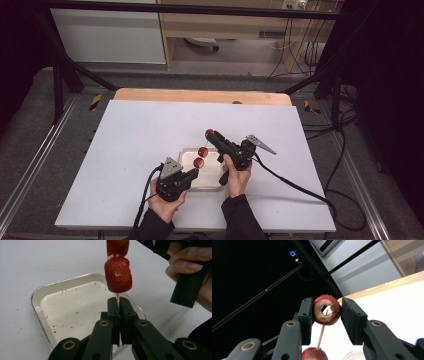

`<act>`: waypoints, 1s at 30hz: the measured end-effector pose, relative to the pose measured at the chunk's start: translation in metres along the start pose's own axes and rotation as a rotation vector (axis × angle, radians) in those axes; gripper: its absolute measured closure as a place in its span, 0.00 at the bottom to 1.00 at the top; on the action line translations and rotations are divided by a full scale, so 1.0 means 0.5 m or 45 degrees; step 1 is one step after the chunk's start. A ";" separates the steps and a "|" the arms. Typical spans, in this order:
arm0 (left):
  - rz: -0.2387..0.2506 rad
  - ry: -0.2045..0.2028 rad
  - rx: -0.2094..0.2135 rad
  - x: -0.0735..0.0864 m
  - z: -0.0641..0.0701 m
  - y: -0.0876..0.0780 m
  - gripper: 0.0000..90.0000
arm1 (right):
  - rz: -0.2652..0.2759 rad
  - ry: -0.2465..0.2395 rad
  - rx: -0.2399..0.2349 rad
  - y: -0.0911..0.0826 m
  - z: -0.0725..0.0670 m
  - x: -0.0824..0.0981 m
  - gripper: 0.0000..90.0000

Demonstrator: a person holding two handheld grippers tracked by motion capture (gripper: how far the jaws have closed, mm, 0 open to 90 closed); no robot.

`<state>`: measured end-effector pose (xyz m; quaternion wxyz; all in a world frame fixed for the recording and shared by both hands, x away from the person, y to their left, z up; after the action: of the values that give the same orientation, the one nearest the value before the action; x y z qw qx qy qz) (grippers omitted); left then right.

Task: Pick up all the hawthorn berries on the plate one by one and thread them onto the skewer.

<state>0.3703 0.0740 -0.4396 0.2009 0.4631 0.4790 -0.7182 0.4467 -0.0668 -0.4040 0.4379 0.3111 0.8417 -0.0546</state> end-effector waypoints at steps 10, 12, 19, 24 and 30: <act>0.002 -0.033 -0.006 -0.006 -0.004 0.008 0.98 | -0.030 -0.003 -0.007 -0.002 -0.005 0.023 0.70; -0.006 -0.035 -0.005 -0.004 -0.004 0.010 0.98 | -0.042 -0.010 -0.004 -0.003 -0.006 0.030 0.70; -0.014 -0.025 -0.002 0.004 -0.009 0.014 0.98 | -0.079 -0.019 0.003 -0.003 -0.004 0.040 0.69; -0.019 -0.007 -0.001 0.007 -0.015 0.010 0.98 | -0.131 -0.072 0.030 -0.011 -0.008 0.030 0.58; -0.029 0.011 -0.007 0.013 -0.023 0.010 0.98 | -0.238 -0.158 0.068 -0.029 -0.009 0.018 0.39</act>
<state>0.3762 0.0829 -0.4490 0.1917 0.4601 0.4871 -0.7171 0.4314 -0.0724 -0.4106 0.4738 0.2386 0.8366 -0.1367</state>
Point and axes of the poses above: each handheld gripper's, and its own axes: y roughly forward along the jaws, x roughly out of its underside, z roughly to its right, the point moved 6 cm from there along y, roughly forward along the jaws, and after that the axes turned 11 degrees about -x, right-handed, at the moved point
